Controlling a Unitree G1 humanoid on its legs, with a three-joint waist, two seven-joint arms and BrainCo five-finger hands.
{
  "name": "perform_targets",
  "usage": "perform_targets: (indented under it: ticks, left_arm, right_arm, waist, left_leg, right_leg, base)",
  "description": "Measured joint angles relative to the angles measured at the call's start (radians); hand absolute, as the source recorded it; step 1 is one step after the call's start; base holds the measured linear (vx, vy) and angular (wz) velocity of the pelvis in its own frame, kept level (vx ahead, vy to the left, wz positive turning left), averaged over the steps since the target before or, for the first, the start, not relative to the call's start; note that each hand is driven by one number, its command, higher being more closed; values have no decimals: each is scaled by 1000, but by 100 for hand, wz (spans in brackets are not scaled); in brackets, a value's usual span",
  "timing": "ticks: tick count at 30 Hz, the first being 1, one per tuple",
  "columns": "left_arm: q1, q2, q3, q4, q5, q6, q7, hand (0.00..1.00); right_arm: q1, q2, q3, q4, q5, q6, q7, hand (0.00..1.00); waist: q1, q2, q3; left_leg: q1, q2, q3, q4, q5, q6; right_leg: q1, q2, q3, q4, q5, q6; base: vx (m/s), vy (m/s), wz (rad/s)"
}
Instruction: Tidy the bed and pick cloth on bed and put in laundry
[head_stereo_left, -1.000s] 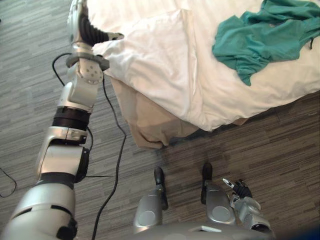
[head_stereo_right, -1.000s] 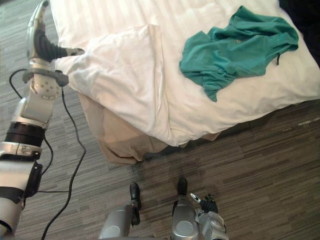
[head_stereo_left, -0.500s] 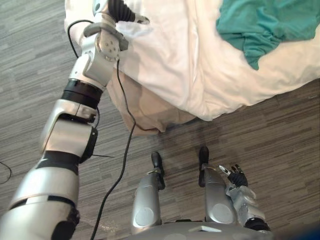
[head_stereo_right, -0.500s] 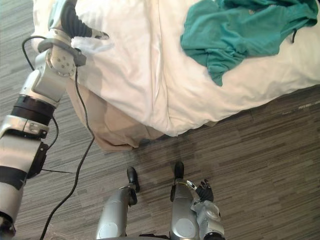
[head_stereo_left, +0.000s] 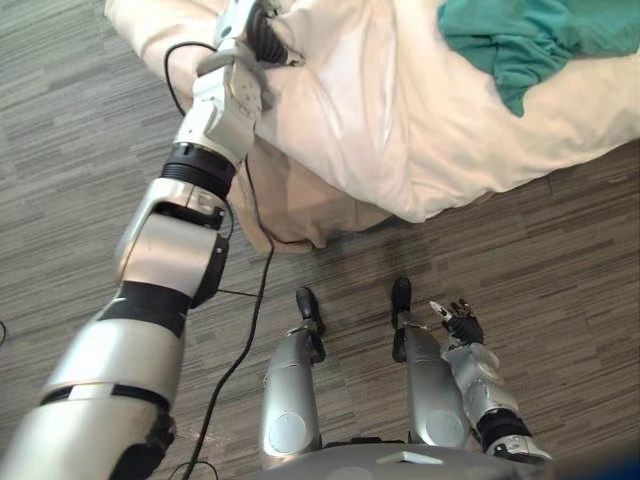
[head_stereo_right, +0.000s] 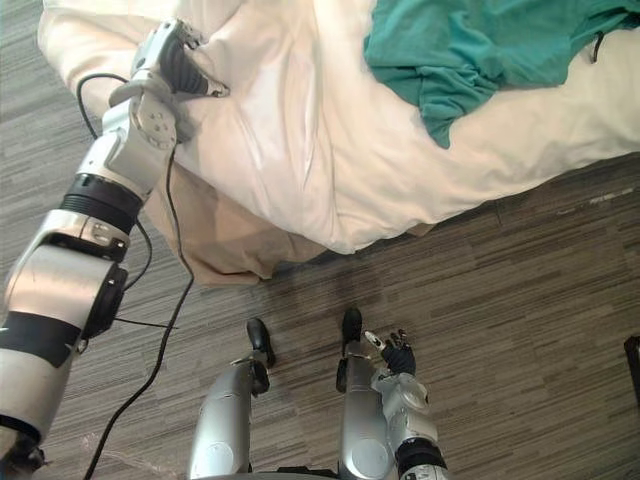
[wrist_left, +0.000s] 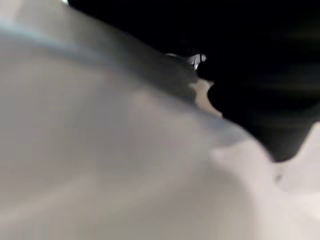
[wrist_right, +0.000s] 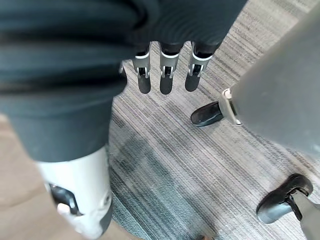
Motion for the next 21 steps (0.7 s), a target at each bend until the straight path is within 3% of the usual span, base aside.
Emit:
perform_targets:
  ticks: [4,7,11,14,15,17,21]
  left_arm:
    - [70,75,-179,-186,1,-14,-35,100]
    - [209,112,-263,-324,1,-58,-40,100]
    - [462,164,-270,-438,-6,-105,-38,100]
    - [687,190,-182,-491,-20,-141,-38,100]
    - [770,193,-127,-509,-21,-143,-38,0]
    - [897,193,-38,-532,-23,-144,-37,0]
    - [1087,182,89,-572,-24,-146,-30,0]
  right_arm:
    - [13,3,2,5,0,3,0,0]
    - [62,0,2,0,-7,4,1,0]
    - [127,-5,-2,35,-34,12,2,0]
    - [136,-24,-7,120,-85,24,5,0]
    - [139,-36,-9,152,-104,28,7,0]
    - [150,-54,-20,188,-132,38,11,0]
    - [149,-83,-27,217,-172,49,15,0]
  waist:
    - [11,-1,-1]
    - [27,-1,-15]
    - [27,-7,-84]
    - [10,-1,-117]
    - [4,-2,-134]
    - [0,-1,-178]
    - [2,-2,-205]
  left_leg:
    - [21,1,1,25,1,2]
    - [117,-5,0,0,2,2]
    - [213,-51,-17,-93,28,-1]
    - [303,-77,-52,-204,85,-6]
    - [330,-83,-67,-240,102,-9]
    - [353,-90,-86,-289,127,-11]
    - [422,-103,-100,-337,140,-11]
  right_leg:
    - [38,-5,-14,-4,0,0]
    - [131,-10,-35,-7,-17,-5]
    - [224,-38,-76,-45,-63,-6]
    - [310,-41,-115,-95,-61,-4]
    - [336,-40,-129,-111,-60,-4]
    - [361,-35,-151,-137,-58,-2]
    - [440,-25,-168,-187,-48,1]
  base:
    - [-33,6,4]
    - [-3,1,6]
    - [31,-19,26]
    - [31,-32,34]
    - [27,-24,36]
    - [47,-15,30]
    - [35,-1,9]
